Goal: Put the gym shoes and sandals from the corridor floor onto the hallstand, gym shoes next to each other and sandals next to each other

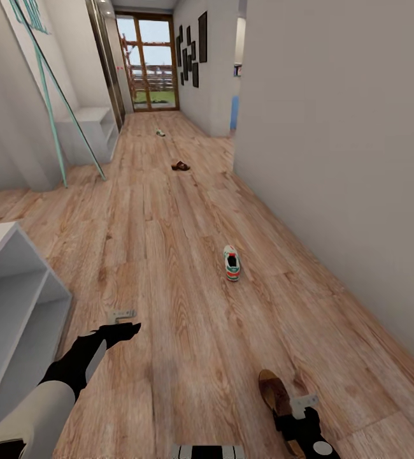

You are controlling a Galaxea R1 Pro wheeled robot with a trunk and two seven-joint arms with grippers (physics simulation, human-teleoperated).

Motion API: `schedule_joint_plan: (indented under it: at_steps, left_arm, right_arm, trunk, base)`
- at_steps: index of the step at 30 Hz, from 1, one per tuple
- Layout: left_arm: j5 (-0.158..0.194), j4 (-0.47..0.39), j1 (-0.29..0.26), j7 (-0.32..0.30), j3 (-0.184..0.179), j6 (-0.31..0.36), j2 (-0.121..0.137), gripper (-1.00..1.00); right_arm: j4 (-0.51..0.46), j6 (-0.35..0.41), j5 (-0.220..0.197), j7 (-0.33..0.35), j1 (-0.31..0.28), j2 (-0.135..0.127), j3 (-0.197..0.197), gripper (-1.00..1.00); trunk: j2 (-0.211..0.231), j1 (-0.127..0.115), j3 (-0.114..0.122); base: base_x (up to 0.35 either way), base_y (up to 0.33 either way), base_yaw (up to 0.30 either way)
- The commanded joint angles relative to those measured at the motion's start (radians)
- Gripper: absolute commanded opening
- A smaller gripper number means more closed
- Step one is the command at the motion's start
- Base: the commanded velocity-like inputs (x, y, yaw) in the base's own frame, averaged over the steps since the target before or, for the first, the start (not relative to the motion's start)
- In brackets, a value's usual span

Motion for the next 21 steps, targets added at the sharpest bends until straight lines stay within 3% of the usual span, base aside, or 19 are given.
schedule_joint_plan:
  at_steps: [1, 21]
  left_arm:
    - [-0.001, -0.002, 0.0, -0.006, 0.005, 0.007, -0.001, 1.0]
    - [0.0, -0.003, 0.0, -0.005, 0.005, 0.005, -0.001, 1.0]
  right_arm:
    - [0.001, -0.002, 0.007, -0.004, 0.0, 0.0, 0.004, 1.0]
    - [0.001, -0.002, 0.007, -0.004, 0.0, -0.001, 0.004, 1.0]
  trunk:
    - [-0.001, 0.0, -0.006]
    - [-0.005, 0.009, -0.115]
  base:
    - [0.0, 0.0, 0.0]
    - [0.0, 0.0, 0.0]
